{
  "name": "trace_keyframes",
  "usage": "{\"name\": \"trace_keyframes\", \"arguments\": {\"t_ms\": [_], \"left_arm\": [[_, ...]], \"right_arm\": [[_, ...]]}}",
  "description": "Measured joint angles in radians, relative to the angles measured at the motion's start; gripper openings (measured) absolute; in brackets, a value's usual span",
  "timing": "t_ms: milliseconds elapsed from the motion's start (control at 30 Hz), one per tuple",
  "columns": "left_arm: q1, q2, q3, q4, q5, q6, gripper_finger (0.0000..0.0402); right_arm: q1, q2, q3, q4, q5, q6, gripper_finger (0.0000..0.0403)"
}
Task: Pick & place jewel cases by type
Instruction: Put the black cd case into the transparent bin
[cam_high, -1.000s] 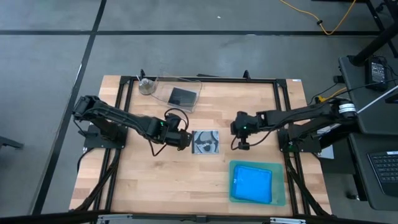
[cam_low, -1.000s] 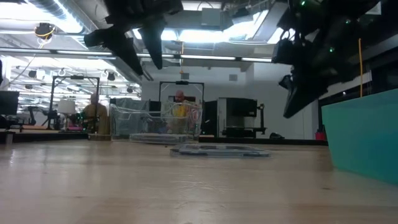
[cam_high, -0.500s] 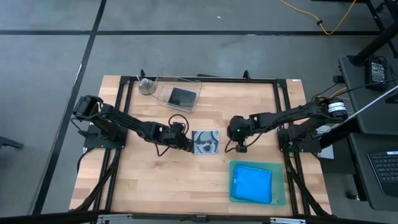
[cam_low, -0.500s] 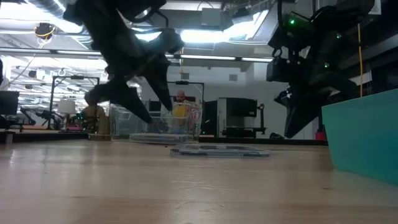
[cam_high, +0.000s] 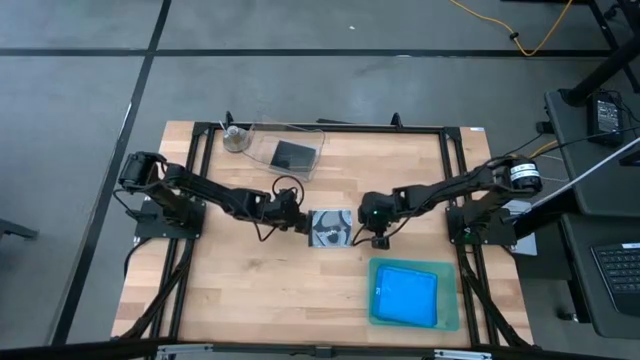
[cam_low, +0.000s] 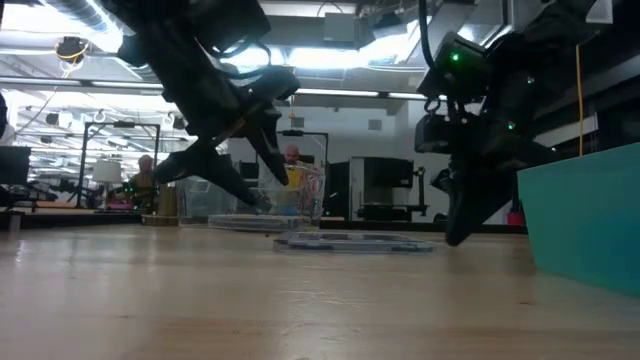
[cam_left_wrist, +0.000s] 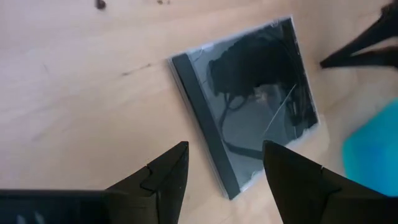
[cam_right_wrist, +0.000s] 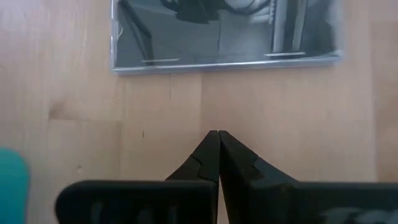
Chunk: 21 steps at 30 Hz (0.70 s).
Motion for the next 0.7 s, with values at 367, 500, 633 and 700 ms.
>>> {"name": "trace_keyframes", "arguments": {"t_ms": [367,500,633,700], "left_arm": [[0.038,0.089,0.0,0.099,0.055,0.001,0.0196],[0.037,0.147,-0.001,0.176,0.083,-0.014,0.0196],[0.037,0.204,0.001,0.262,0.115,-0.03,0.0196],[0.034,0.228,0.001,0.303,0.125,-0.043,0.0196]], "right_arm": [[-0.001,0.038,0.003,0.029,-0.021,0.021,0.0007],[-0.001,0.038,0.003,0.035,-0.021,0.021,0.0007],[0.0,0.039,0.002,0.046,-0.024,0.024,0.0007],[-0.001,0.04,0.001,0.051,-0.036,0.024,0.0007]]}}
